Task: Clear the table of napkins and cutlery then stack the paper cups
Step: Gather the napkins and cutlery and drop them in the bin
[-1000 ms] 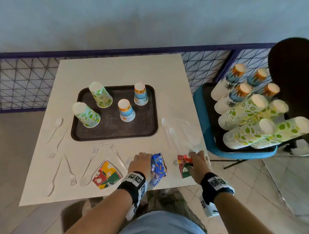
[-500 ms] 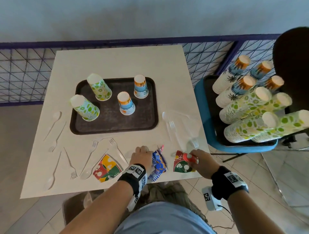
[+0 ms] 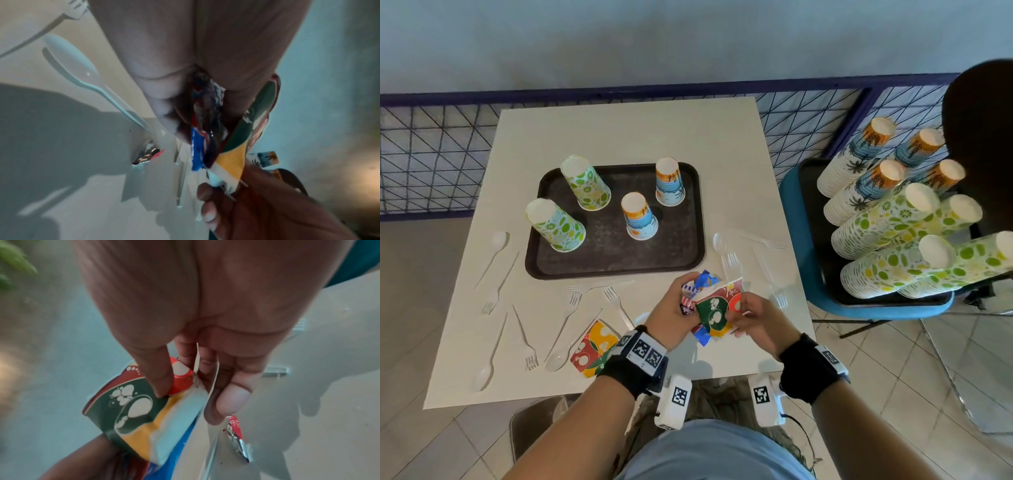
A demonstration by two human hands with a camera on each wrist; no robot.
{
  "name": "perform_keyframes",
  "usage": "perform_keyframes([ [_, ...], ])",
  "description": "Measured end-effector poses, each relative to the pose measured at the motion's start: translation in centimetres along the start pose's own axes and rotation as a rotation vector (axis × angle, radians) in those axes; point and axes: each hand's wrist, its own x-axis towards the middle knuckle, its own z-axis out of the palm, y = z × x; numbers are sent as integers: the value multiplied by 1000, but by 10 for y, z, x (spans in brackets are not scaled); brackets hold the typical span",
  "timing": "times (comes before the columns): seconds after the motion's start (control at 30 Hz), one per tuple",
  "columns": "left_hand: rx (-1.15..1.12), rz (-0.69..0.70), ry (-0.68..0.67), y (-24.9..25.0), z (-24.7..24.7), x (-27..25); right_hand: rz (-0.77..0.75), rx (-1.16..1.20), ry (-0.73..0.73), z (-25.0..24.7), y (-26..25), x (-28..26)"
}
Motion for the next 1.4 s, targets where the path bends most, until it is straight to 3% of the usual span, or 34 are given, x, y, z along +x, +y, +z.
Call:
perform_keyframes([
  [0.1, -160, -51, -32, 9, -2, 1, 67, 223, -20, 3, -3, 2],
  [0.2, -310, -141, -19, 15, 1, 3, 94, 283, 1, 6, -2, 9],
  [0.27, -358, -211, 53, 15, 6, 6, 87, 156, 48, 9, 0, 14],
  [0.47, -17, -141, 237, 1, 6, 16, 28, -239, 13, -1, -6, 27],
  [0.57, 20, -149, 250, 2, -3, 18, 66, -229, 190, -38, -18, 54],
  [0.67, -13, -158, 262, 5, -6, 17, 50, -520, 378, -76, -36, 86],
  [0.87, -3, -163, 316, 8, -10, 16, 145, -854, 258, -94, -44, 144],
  [1.03, 17, -169, 357, 9, -12, 12, 105, -943, 225, -102, -43, 159],
  [1.13, 34, -177, 359, 10, -13, 12, 103, -876, 231, -109, -49, 155],
  [1.27, 48, -177, 369, 7, -19, 15, 26, -836, 393, -124, -60, 141],
  [1.4, 55, -178, 342, 9, -18, 21, -172, -920, 551, -129, -50, 110],
])
